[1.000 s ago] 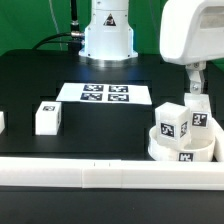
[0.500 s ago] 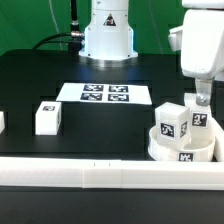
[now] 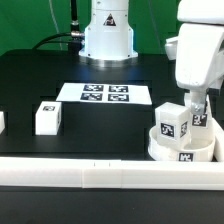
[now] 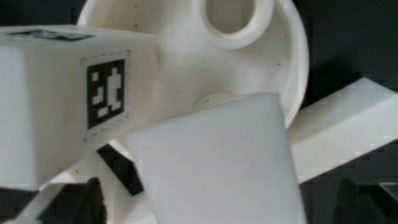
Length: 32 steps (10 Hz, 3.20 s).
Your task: Assemble stool
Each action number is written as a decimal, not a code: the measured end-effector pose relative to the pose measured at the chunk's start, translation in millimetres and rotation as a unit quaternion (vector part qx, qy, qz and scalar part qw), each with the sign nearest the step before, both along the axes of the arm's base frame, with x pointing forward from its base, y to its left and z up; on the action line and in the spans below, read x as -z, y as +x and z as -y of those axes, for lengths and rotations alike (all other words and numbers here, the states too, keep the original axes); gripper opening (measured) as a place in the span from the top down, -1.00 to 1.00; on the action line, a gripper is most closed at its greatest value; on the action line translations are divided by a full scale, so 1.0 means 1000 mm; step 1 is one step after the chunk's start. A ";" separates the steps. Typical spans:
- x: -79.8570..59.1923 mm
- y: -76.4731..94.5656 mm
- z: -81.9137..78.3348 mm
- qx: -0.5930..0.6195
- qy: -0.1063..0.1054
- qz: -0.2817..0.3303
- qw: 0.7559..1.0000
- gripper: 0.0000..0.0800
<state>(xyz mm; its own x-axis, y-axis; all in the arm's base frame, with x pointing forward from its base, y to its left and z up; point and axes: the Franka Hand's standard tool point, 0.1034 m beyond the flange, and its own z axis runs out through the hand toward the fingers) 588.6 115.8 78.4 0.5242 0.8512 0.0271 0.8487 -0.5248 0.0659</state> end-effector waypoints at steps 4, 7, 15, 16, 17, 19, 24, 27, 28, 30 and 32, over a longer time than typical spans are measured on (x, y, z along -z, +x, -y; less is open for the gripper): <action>0.000 0.000 0.002 0.035 0.002 0.000 0.999 0.02; 0.001 0.000 0.002 0.156 0.011 0.001 0.988 0.15; 0.001 -0.001 0.001 0.576 0.043 0.001 0.817 0.15; 0.001 -0.001 0.001 0.597 0.045 0.001 0.801 0.15; 0.001 -0.001 0.001 0.632 0.049 -0.001 0.773 0.15; 0.002 -0.002 0.000 0.743 0.068 -0.011 0.666 0.15; 0.002 -0.003 -0.006 0.881 0.079 -0.022 0.466 0.15; 0.002 -0.003 -0.007 0.920 0.083 -0.031 0.383 0.15; 0.002 -0.002 -0.002 0.940 0.099 -0.040 0.325 0.15; 0.003 -0.003 -0.002 0.975 0.123 -0.052 0.180 0.15; 0.003 -0.003 -0.004 0.982 0.140 -0.058 0.109 0.15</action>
Offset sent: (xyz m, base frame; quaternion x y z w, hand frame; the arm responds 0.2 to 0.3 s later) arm 0.0000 0.0000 0.0000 0.0000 0.0000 0.0000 1.0000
